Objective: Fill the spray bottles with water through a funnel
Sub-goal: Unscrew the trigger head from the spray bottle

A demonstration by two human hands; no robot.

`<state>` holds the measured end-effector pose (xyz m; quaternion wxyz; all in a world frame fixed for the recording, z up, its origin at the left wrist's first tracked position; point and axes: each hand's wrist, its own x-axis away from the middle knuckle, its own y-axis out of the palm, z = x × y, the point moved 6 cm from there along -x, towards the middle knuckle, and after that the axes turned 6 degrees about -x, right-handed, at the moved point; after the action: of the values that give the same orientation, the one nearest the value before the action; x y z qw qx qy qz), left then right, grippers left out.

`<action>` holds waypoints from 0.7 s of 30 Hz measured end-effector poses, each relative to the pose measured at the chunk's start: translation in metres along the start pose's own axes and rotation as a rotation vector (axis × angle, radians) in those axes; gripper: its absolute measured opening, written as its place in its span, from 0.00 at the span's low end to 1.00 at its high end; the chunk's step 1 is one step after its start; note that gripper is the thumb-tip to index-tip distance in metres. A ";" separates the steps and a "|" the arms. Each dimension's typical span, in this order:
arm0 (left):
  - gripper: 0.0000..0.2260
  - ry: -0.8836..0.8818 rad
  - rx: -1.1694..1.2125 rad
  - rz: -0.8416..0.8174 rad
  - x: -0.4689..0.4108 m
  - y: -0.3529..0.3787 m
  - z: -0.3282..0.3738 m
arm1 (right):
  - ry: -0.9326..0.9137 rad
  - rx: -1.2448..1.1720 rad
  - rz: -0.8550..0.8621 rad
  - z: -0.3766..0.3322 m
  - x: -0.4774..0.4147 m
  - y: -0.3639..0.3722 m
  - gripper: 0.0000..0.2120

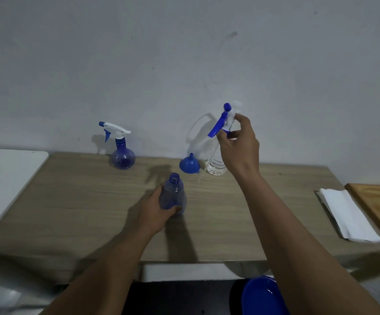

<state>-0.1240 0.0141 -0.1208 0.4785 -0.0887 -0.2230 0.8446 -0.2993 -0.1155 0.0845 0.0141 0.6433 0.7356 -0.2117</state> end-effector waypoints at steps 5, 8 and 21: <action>0.38 0.001 -0.035 0.047 -0.001 -0.006 -0.009 | 0.113 0.232 -0.160 0.046 0.010 0.016 0.17; 0.38 0.020 -0.036 0.040 0.001 -0.007 -0.005 | 0.218 0.378 -0.266 0.091 0.023 0.031 0.17; 0.35 0.018 -0.067 0.053 0.011 -0.008 0.001 | 0.331 0.712 -0.502 0.194 0.066 0.068 0.18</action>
<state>-0.1239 0.0269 -0.1149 0.4547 -0.1179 -0.2443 0.8483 -0.2949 -0.1116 -0.1316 -0.3768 0.4352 0.7426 -0.3422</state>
